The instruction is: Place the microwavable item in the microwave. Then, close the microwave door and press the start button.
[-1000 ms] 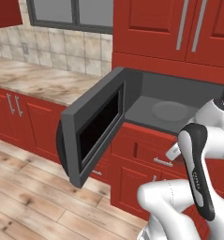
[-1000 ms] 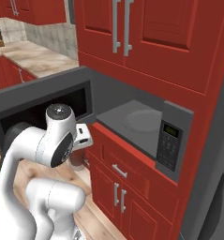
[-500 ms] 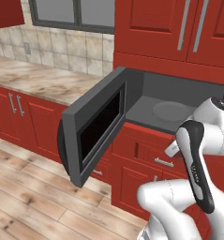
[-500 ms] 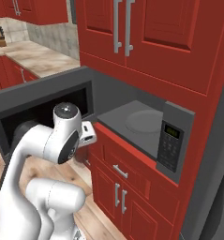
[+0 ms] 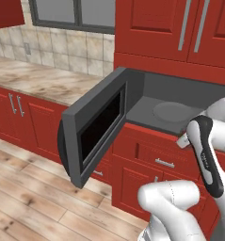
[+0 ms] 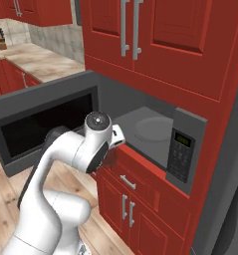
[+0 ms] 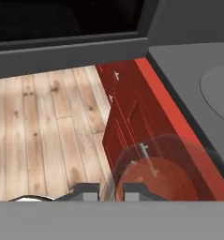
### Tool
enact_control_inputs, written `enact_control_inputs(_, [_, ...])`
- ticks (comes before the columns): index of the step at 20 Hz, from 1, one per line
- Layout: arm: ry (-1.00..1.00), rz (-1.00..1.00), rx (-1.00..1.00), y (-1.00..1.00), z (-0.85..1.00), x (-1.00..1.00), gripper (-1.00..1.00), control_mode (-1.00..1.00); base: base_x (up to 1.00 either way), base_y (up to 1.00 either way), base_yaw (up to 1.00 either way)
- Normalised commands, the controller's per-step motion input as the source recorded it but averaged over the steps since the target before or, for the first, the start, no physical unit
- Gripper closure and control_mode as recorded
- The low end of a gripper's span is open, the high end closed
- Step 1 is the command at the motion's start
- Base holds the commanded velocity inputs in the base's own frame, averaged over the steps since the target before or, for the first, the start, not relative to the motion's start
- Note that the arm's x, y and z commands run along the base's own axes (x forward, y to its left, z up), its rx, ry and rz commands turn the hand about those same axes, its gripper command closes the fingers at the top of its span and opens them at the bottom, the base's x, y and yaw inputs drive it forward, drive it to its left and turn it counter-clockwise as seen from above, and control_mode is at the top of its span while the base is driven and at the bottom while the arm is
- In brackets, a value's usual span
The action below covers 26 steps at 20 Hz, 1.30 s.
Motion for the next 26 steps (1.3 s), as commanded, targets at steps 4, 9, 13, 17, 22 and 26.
enact_control_inputs(4, [-0.07,0.0,0.0,-0.36,0.01,0.44,1.0,-1.0,0.0,0.0,0.0])
enact_control_inputs(9, [-0.05,-0.03,-0.06,-0.12,0.02,0.56,1.0,-1.0,0.0,0.0,0.0])
enact_control_inputs(13, [0.0,-0.04,-0.1,-0.01,0.06,0.66,1.0,-1.0,0.0,0.0,0.0])
enact_control_inputs(17, [-0.01,-0.07,-0.04,-0.01,0.11,0.66,1.0,-1.0,0.0,0.0,0.0])
enact_control_inputs(22, [-0.02,-0.05,0.0,-0.11,0.0,0.58,1.0,-1.0,0.0,0.0,0.0])
enact_control_inputs(26, [-0.04,-0.01,0.0,-0.27,-0.02,0.51,1.0,-1.0,0.0,0.0,0.0])
